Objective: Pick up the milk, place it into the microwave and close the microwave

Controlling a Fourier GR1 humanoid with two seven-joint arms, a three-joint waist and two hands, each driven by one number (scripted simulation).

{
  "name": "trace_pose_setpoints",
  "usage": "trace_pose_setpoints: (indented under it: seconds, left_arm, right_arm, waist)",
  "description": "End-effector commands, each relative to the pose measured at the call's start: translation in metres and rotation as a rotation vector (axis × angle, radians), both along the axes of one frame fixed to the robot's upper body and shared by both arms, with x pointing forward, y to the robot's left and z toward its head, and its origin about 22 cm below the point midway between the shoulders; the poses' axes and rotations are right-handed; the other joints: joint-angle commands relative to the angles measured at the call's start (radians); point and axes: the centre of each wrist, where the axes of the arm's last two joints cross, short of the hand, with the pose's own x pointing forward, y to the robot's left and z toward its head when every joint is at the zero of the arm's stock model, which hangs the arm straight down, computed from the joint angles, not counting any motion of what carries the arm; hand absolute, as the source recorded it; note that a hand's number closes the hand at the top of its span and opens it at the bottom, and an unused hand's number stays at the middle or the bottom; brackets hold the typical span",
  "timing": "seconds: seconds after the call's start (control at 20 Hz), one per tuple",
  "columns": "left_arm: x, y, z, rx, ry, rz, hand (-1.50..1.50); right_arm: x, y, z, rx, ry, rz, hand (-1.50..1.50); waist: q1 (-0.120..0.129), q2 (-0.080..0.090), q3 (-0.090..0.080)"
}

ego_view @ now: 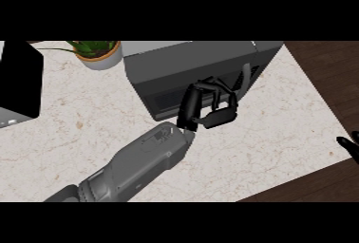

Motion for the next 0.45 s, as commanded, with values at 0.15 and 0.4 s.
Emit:
trace_pose_setpoints:
  seconds: [0.15,0.4]
  left_arm:
    - [0.0248,0.0124,0.0033,0.006,0.021,0.112,1.50]
    - [0.0248,0.0115,0.0040,-0.002,0.013,0.121,1.50]
  right_arm:
    - [0.0002,0.0005,0.0067,-0.005,-0.005,0.011,-1.50]
    - [-0.0006,0.0014,0.0092,-0.011,-0.003,0.026,-1.50]
  waist:
    - [-0.006,0.020,-0.002]
    - [-0.016,0.020,-0.001]
